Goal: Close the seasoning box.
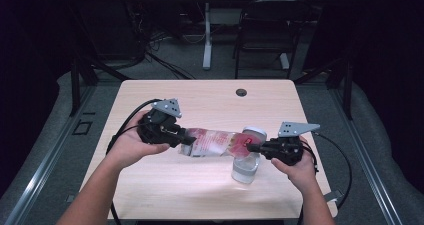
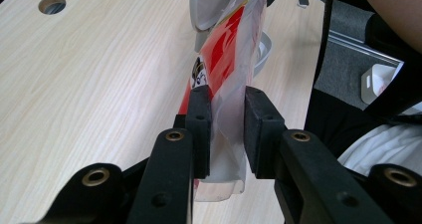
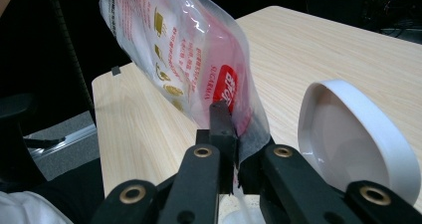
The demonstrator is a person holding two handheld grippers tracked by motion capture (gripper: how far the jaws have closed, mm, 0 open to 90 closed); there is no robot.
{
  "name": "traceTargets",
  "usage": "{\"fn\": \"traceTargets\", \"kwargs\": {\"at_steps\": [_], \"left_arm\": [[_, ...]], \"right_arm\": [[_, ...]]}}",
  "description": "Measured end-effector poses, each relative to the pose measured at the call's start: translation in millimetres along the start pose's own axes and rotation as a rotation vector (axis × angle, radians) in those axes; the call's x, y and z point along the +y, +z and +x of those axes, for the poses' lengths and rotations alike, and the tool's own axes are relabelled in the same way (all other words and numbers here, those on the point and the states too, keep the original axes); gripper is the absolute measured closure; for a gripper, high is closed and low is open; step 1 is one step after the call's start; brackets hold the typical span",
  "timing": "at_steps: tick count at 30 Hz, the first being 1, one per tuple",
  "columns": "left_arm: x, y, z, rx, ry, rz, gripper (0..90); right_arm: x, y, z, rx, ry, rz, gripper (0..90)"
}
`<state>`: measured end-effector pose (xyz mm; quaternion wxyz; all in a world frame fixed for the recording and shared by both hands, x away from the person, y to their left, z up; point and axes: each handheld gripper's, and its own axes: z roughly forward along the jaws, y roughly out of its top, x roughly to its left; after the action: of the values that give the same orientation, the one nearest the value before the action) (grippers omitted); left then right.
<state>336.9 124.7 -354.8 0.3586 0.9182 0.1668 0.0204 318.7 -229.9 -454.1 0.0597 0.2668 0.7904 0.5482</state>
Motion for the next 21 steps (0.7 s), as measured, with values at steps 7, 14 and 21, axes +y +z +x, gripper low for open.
{"fn": "traceTargets", "kwargs": {"at_steps": [7, 14, 21], "left_arm": [[1.8, 0.0, -0.5, -0.001, 0.003, 0.0, 75.6], [2.0, -0.1, -0.1, -0.001, 0.006, 0.001, 75.9], [2.2, -0.2, 0.2, -0.001, 0.008, 0.001, 76.1]], "right_arm": [[-0.2, -0.3, -0.3, -0.002, 0.0, -0.001, 88.0], [-0.2, -0.4, -0.2, -0.003, -0.001, 0.0, 88.0], [-0.2, -0.4, -0.2, -0.004, 0.0, 0.0, 88.0]]}}
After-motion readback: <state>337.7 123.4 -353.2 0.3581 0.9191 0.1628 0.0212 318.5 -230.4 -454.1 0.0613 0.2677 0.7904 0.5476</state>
